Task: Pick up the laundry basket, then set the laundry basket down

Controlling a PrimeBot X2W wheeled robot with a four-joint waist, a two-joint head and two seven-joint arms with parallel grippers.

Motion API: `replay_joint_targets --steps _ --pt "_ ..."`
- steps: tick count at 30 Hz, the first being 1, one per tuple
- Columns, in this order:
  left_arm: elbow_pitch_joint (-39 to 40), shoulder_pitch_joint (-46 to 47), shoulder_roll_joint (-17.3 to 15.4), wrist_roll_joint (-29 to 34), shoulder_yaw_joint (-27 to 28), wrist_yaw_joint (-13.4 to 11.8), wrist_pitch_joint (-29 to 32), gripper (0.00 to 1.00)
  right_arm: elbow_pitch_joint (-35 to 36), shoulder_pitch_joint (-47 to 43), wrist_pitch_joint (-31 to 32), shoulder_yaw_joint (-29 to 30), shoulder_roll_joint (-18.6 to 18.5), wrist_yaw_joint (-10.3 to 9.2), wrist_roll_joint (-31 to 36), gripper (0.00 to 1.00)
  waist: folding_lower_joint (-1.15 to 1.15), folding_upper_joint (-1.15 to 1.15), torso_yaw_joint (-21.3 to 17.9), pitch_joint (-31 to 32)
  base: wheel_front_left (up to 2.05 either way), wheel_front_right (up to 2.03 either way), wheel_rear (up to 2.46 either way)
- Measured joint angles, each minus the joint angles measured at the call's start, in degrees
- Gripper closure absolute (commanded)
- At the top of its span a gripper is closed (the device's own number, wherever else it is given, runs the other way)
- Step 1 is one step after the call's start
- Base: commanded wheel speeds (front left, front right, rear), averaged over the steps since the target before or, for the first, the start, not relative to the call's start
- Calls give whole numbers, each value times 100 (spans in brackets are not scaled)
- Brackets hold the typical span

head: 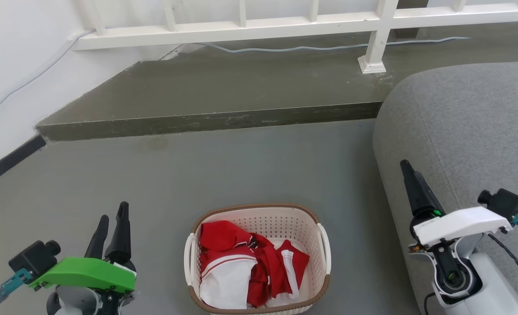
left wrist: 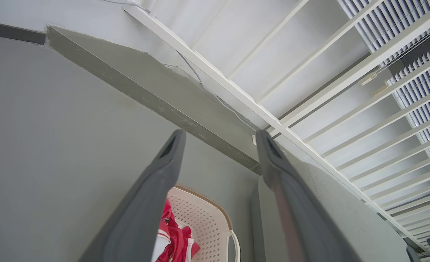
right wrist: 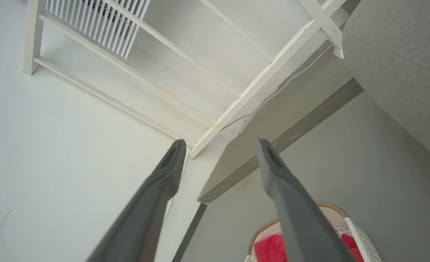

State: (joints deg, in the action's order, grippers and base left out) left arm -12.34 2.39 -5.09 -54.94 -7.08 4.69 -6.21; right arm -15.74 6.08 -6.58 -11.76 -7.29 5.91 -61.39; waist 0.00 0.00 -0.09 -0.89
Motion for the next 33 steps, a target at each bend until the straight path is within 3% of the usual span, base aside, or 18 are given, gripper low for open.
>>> replay_joint_targets --steps 33 --pt "307 4 129 2436 -187 -24 -653 0 -78 300 -609 -509 55 -152 2373 0 0 0 -31 -72 0 0 0"
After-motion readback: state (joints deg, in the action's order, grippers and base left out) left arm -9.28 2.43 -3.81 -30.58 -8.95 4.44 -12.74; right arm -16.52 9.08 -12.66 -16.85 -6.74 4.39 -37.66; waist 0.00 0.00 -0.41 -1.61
